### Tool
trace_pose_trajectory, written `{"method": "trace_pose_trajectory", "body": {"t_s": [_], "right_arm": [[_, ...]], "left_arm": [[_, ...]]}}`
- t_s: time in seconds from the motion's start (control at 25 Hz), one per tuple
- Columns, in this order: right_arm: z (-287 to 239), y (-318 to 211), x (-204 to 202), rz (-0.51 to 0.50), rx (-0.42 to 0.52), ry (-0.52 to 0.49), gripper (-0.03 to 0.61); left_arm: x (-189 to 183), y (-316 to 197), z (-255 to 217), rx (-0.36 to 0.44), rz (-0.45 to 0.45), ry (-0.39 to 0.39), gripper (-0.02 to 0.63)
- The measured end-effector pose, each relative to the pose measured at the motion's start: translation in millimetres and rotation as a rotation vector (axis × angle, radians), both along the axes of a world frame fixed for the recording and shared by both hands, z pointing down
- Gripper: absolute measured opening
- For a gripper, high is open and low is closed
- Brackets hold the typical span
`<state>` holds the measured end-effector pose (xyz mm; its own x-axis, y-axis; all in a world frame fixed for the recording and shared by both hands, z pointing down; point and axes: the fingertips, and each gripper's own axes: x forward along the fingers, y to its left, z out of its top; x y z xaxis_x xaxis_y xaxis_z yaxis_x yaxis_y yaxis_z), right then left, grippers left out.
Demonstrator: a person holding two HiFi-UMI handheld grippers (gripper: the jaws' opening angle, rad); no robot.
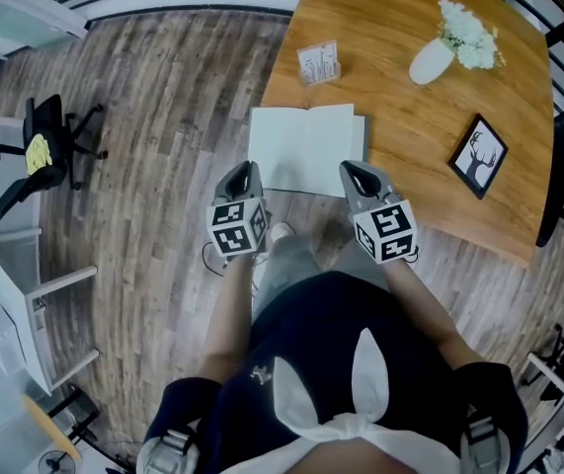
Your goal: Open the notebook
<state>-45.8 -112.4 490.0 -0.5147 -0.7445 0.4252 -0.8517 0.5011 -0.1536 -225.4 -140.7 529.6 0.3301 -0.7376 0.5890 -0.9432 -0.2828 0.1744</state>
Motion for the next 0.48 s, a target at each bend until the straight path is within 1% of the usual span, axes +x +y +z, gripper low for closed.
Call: {"method": "trace_pose_trajectory", "body": {"t_s": [0.24,0.36,0.48], "right_arm": [[-18,4,5,-0.048,0.04,-0.008,-0.002],[-27,6,6,-0.074,0.062,-0.007,-0.002],[-35,8,8,-0.093,0.082,-0.004,-0.003]], "left_arm": [[37,5,-36,0.088,0.033,0.05,0.029],[52,10,-48,0.113,0.055,0.069,0.029],[65,15,-62,0.132,0.076,0.107,0.024]]}}
